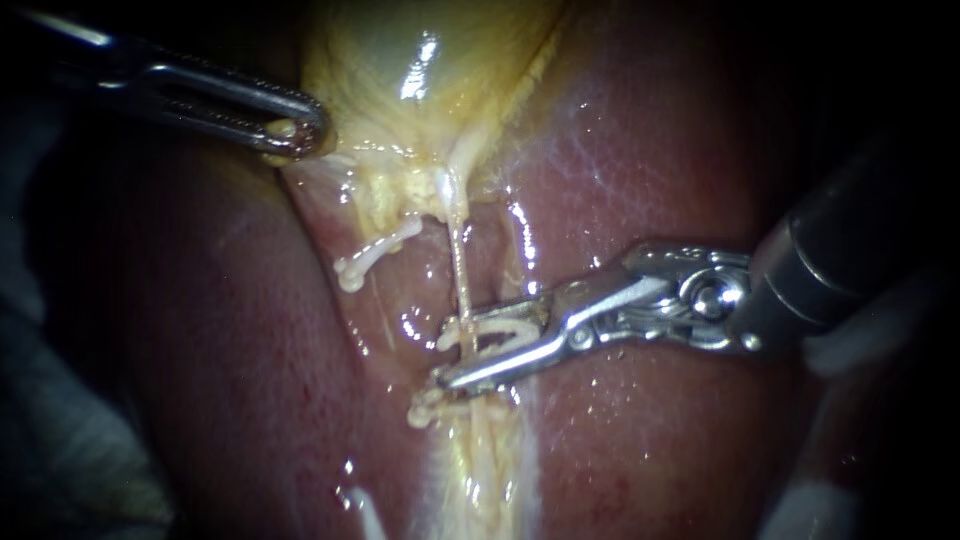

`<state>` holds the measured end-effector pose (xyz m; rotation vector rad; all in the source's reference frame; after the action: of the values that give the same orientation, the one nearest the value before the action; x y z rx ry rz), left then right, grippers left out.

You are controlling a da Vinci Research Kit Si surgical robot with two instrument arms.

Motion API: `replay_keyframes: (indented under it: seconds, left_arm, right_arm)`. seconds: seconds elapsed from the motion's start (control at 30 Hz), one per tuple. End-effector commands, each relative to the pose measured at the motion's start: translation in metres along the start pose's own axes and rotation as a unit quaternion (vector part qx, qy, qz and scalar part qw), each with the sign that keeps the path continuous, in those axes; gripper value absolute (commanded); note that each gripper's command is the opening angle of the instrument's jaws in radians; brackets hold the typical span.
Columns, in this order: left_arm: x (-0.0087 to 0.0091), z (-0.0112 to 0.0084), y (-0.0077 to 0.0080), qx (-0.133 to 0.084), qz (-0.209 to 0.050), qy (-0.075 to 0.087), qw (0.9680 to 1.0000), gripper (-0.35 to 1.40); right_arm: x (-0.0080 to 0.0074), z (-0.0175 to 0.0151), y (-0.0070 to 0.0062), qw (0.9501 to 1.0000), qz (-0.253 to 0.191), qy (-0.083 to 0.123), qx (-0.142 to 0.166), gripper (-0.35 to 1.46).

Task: Clipping second clip right tube

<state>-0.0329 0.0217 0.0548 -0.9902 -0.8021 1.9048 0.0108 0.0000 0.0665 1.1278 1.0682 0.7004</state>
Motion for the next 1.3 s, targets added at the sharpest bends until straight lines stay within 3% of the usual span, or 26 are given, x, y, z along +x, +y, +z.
replay_keyframes:
  seconds: [0.03, 0.4, 0.73, 1.13, 1.3]
  left_arm:
    - [0.0000, 0.0000, 0.0000, 0.000, 0.000, 0.000, 1.0000, -0.35]
    - [0.0001, 0.0001, 0.0000, 0.000, 0.000, 0.000, 1.0000, -0.35]
    - [0.0001, 0.0001, 0.0000, 0.000, 0.000, 0.000, 1.0000, -0.35]
    - [0.0000, 0.0001, 0.0000, 0.000, 0.000, 0.000, 1.0000, -0.35]
    - [0.0000, 0.0001, 0.0000, 0.000, 0.000, 0.000, 1.0000, -0.35]
  right_arm:
    - [0.0000, 0.0000, 0.0001, 1.0000, 0.006, 0.002, 0.001, 0.50]
    - [0.0002, 0.0011, 0.0001, 0.9987, 0.039, 0.025, 0.021, 0.50]
    - [0.0003, 0.0018, -0.0015, 0.9942, 0.070, 0.053, 0.062, 0.50]
    - [0.0003, 0.0012, -0.0020, 0.9931, 0.081, 0.044, 0.073, 0.42]
    - [0.0001, 0.0010, -0.0020, 0.9930, 0.079, 0.036, 0.080, 0.28]
